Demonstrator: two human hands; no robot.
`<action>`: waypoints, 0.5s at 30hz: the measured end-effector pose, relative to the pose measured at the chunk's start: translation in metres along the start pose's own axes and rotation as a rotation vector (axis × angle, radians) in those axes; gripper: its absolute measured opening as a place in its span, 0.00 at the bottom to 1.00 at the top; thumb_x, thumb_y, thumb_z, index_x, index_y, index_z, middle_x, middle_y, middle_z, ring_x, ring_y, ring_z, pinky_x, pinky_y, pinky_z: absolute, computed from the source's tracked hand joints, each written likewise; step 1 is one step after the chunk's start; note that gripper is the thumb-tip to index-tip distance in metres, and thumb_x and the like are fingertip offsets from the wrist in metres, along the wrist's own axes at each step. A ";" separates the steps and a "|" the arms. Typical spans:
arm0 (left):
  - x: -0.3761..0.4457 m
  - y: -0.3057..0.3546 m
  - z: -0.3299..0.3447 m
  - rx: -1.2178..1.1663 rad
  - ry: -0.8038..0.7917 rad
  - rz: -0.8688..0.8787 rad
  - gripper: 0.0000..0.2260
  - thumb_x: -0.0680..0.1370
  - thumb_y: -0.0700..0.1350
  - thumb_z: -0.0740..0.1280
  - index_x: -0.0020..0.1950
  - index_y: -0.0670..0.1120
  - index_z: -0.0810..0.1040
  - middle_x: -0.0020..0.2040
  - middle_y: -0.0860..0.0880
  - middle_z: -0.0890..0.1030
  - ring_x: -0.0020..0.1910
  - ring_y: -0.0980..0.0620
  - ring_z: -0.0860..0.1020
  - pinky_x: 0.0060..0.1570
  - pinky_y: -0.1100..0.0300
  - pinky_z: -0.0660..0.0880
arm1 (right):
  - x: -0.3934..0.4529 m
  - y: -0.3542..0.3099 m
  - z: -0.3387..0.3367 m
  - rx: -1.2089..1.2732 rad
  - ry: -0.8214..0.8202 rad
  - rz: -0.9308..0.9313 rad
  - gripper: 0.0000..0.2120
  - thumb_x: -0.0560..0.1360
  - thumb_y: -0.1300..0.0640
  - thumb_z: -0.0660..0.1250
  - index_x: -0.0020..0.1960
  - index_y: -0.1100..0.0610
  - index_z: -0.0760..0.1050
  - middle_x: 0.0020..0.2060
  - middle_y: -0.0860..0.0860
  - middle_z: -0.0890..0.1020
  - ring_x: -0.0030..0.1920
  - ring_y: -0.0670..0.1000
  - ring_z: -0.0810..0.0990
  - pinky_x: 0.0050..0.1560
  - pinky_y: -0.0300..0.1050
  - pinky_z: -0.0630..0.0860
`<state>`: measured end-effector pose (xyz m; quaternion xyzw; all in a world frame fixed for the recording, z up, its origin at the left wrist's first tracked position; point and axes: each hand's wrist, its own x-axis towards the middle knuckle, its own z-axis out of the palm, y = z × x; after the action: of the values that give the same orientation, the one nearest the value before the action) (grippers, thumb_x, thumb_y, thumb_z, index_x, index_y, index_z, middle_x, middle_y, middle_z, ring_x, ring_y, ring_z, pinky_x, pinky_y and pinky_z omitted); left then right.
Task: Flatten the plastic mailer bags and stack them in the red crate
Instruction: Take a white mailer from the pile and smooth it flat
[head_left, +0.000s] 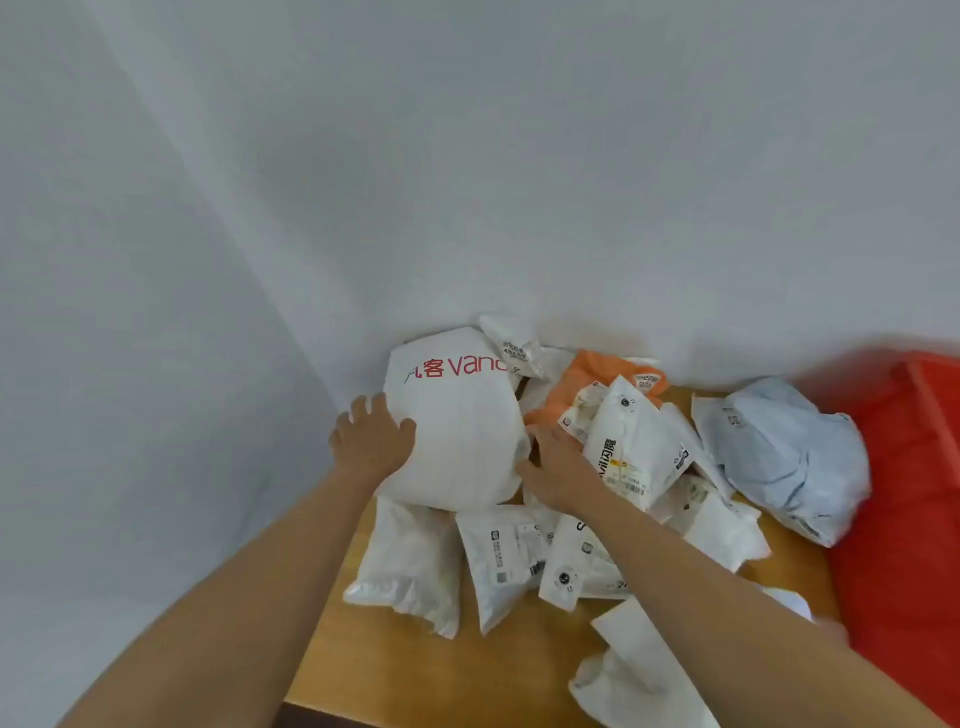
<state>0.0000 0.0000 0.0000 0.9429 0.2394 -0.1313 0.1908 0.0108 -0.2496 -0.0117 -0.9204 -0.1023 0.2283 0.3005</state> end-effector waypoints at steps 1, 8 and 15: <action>0.003 -0.004 -0.001 -0.024 -0.042 -0.034 0.30 0.81 0.55 0.58 0.80 0.47 0.54 0.80 0.43 0.54 0.75 0.35 0.58 0.72 0.41 0.59 | 0.000 -0.001 0.003 -0.010 -0.020 0.046 0.26 0.79 0.51 0.61 0.75 0.55 0.62 0.75 0.53 0.63 0.72 0.56 0.67 0.69 0.55 0.67; 0.016 -0.009 0.004 -0.522 -0.223 -0.194 0.31 0.81 0.53 0.61 0.79 0.46 0.52 0.73 0.41 0.65 0.67 0.39 0.70 0.62 0.48 0.69 | -0.004 -0.009 0.014 0.159 -0.088 0.218 0.32 0.80 0.53 0.63 0.79 0.53 0.53 0.70 0.56 0.71 0.66 0.58 0.74 0.63 0.49 0.70; 0.022 -0.015 0.006 -0.949 -0.335 -0.292 0.38 0.75 0.51 0.73 0.77 0.46 0.53 0.64 0.45 0.71 0.58 0.42 0.75 0.54 0.47 0.74 | 0.003 -0.011 0.024 0.578 -0.047 0.429 0.37 0.78 0.50 0.66 0.80 0.50 0.49 0.73 0.52 0.68 0.70 0.56 0.69 0.71 0.55 0.67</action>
<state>0.0105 0.0187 -0.0171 0.6757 0.3675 -0.1823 0.6125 0.0012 -0.2283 -0.0233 -0.7926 0.1551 0.3266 0.4910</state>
